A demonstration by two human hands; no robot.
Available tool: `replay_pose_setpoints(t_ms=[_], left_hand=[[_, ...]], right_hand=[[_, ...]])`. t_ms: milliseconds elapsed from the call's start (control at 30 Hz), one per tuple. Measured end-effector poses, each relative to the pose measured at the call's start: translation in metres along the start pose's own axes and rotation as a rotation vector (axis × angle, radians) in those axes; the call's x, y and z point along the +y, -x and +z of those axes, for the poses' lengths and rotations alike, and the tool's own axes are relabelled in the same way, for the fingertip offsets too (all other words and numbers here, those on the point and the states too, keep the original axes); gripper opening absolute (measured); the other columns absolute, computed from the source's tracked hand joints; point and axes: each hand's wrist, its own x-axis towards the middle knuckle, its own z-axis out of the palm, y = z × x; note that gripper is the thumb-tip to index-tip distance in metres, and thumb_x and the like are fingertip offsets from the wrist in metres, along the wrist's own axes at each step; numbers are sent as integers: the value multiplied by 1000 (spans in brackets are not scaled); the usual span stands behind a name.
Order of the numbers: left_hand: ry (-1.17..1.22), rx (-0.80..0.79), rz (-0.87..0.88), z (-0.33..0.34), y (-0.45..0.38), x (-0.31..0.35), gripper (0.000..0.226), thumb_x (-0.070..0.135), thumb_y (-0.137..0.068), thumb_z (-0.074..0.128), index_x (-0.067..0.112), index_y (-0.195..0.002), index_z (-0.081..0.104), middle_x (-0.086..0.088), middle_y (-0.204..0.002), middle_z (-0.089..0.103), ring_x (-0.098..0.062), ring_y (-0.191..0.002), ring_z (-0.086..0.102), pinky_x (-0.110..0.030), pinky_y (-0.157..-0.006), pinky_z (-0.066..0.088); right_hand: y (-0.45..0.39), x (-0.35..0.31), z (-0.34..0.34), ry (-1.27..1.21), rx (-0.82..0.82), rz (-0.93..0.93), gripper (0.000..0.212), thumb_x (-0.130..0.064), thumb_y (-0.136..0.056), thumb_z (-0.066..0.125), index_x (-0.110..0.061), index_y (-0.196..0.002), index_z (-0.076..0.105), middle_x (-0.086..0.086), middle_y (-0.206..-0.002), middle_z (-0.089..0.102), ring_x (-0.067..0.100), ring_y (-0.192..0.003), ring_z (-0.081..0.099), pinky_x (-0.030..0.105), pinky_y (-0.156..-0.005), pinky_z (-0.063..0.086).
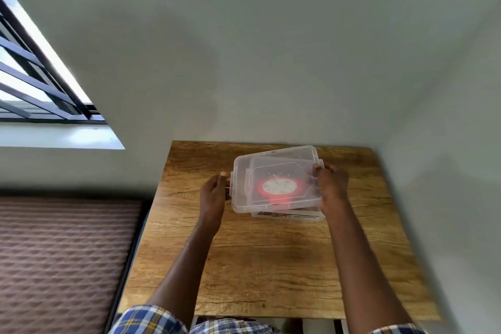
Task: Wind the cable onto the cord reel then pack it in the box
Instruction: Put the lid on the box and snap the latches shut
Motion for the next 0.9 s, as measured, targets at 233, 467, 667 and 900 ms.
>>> replay_pose_setpoints(t_ms=[233,467,667,900], left_hand=[[15,-30,-66,8,-1,-3,17,15,-104,64,15,-114,76,-6,-98,80,-24,-87,78,-38,-71,66],[-27,-107,-64,27,-6,4,17,14,-99,72,11,-116,74,-9,-96,80,-23,-81,80,-34,-63,64],[-175,-87,-150,39,-20,9,19,16,-96,77,8,-113,72,-9,-95,78,-22,-73,75,-31,-55,60],[-158,-137,-298,40,-34,7,12,17,-96,77,10,-88,71,-6,-78,72,-19,-65,58,-39,-70,57]], right_hand=[[11,1,-6,197,186,-161,33,-31,-89,74,-11,-115,75,10,-101,77,29,-85,74,48,-79,62],[12,7,-33,351,274,-215,31,-29,-95,69,-10,-118,75,10,-111,76,29,-97,71,27,-75,44],[0,24,-44,344,232,-150,35,-31,-95,69,-12,-124,72,10,-122,72,31,-105,69,39,-89,54],[-17,42,-52,165,201,-32,36,-32,-83,82,-14,-113,76,6,-110,76,23,-90,69,45,-87,60]])
